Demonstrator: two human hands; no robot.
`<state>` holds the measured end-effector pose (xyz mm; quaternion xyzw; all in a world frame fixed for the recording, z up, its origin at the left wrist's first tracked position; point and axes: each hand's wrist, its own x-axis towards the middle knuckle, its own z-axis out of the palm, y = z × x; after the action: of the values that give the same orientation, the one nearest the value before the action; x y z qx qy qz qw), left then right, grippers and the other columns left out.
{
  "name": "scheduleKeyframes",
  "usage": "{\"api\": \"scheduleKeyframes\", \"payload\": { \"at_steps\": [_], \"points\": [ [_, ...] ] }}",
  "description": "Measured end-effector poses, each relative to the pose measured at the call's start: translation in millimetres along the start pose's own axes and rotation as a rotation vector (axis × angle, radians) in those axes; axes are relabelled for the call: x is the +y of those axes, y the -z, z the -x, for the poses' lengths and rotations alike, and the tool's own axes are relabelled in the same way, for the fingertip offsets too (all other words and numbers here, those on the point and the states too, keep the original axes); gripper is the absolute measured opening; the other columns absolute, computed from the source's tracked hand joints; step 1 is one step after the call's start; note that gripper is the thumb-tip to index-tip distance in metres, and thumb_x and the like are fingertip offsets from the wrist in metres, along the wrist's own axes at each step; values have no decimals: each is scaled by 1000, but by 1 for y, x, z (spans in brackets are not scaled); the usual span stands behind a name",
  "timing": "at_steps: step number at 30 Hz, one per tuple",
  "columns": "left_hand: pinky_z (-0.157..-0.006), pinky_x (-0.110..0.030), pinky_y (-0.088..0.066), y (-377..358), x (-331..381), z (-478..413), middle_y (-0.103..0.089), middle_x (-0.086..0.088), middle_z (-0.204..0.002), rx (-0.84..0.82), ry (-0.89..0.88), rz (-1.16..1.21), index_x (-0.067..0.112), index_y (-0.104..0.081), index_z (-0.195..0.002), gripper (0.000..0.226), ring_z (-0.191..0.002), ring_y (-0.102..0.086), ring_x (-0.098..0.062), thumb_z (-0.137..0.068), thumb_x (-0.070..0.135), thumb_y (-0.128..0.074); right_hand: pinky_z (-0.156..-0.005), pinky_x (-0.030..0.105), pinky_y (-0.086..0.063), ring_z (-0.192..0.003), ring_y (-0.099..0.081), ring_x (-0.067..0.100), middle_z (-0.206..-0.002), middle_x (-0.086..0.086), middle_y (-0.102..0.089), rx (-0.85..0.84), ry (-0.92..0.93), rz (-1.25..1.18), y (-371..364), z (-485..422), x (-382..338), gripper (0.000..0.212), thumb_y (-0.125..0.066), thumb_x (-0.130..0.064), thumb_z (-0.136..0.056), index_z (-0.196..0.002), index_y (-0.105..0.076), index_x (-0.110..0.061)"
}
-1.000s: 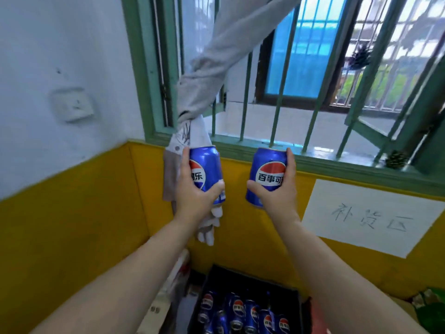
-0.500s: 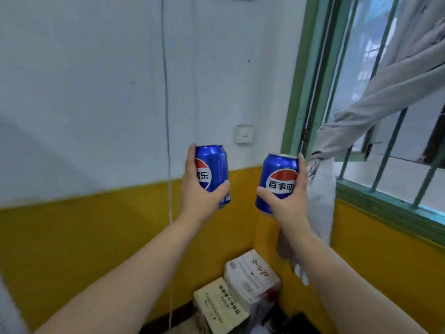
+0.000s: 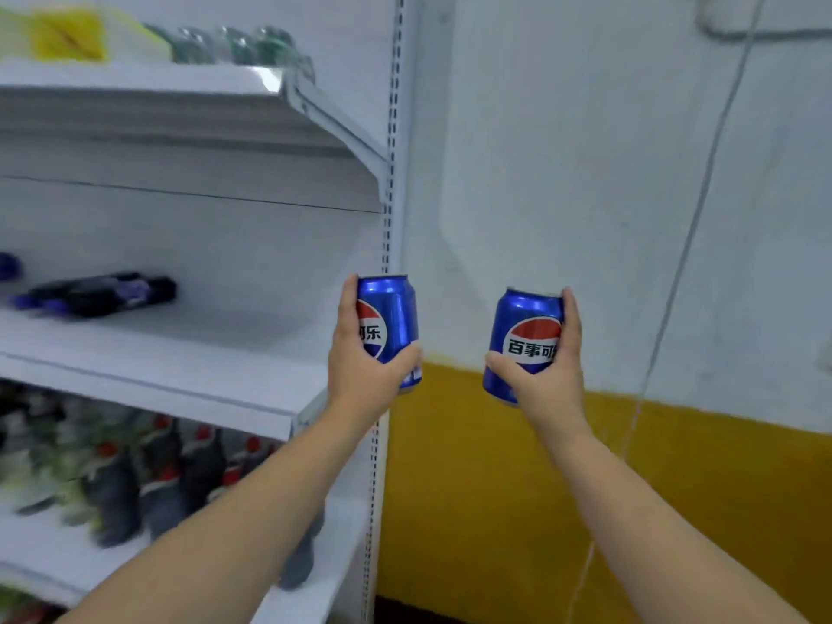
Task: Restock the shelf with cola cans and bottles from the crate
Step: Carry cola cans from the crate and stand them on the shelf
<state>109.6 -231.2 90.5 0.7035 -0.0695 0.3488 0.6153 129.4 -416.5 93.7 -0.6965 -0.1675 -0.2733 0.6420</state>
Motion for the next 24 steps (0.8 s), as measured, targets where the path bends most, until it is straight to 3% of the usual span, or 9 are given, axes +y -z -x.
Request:
{"api": "scheduleKeyframes", "payload": {
  "at_steps": [3, 7, 9, 12, 15, 18, 21, 24],
  "points": [
    [-88, -42, -54, 80, -10, -21, -38, 7, -134, 105, -6, -46, 53, -11, -141, 104, -113, -51, -15, -73, 8, -75, -79, 24, -50, -99, -53, 0, -112, -29, -41, -107, 25, -68, -82, -3, -17, 101, -76, -3, -71, -138, -17, -50],
    [-74, -48, -58, 184, -19, -46, -42, 6, -130, 212, 6, -68, 59, -14, -136, 104, -109, -56, -21, -71, 7, -75, -80, 27, -51, -105, -53, 9, -122, -14, -45, -200, 30, -166, -195, 6, -35, 100, -77, -5, -71, -140, -17, -48],
    [-77, -46, -58, 234, -24, -56, -41, 5, -129, 257, 6, -123, 55, -12, -139, 105, -108, -56, -20, -71, 7, -75, -76, 24, -50, -106, -51, 10, -125, -11, -43, -244, 20, -205, -251, 14, -42, 100, -76, -4, -72, -140, -17, -48],
    [-81, -43, -57, 302, -32, -69, -39, 2, -135, 309, 11, -162, 52, -10, -141, 104, -108, -55, -18, -72, 9, -75, -66, 13, -45, -98, -51, 2, -114, -19, -42, -301, 7, -272, -328, 27, -52, 99, -75, -3, -72, -141, -17, -45],
    [-79, -31, -58, 362, -42, -75, -40, 6, -133, 337, 7, -222, 50, -10, -142, 102, -103, -57, -11, -74, 9, -74, -64, 13, -48, -96, -52, -1, -113, -18, -43, -333, -7, -321, -394, 41, -59, 100, -76, -2, -71, -142, -18, -42],
    [-88, -28, -51, 416, -55, -82, -40, 3, -138, 388, 3, -289, 45, -10, -145, 103, -108, -55, -12, -73, 10, -74, -77, 22, -52, -99, -55, 7, -119, -12, -45, -389, -14, -344, -453, 52, -63, 101, -76, -1, -71, -142, -18, -42],
    [-76, -12, -44, 464, -72, -93, -41, 2, -138, 437, 14, -338, 41, -11, -146, 103, -103, -54, -7, -73, 9, -75, -88, 39, -52, -107, -55, 13, -128, -7, -44, -444, -19, -354, -512, 58, -63, 102, -77, -3, -70, -137, -18, -51],
    [-71, -9, -42, 504, -91, -107, -39, 6, -135, 483, 42, -354, 41, -11, -146, 102, -98, -52, 0, -74, 9, -74, -90, 35, -51, -106, -53, 11, -127, -8, -41, -473, -14, -379, -567, 56, -62, 102, -77, -3, -70, -139, -17, -48]
  ]
}}
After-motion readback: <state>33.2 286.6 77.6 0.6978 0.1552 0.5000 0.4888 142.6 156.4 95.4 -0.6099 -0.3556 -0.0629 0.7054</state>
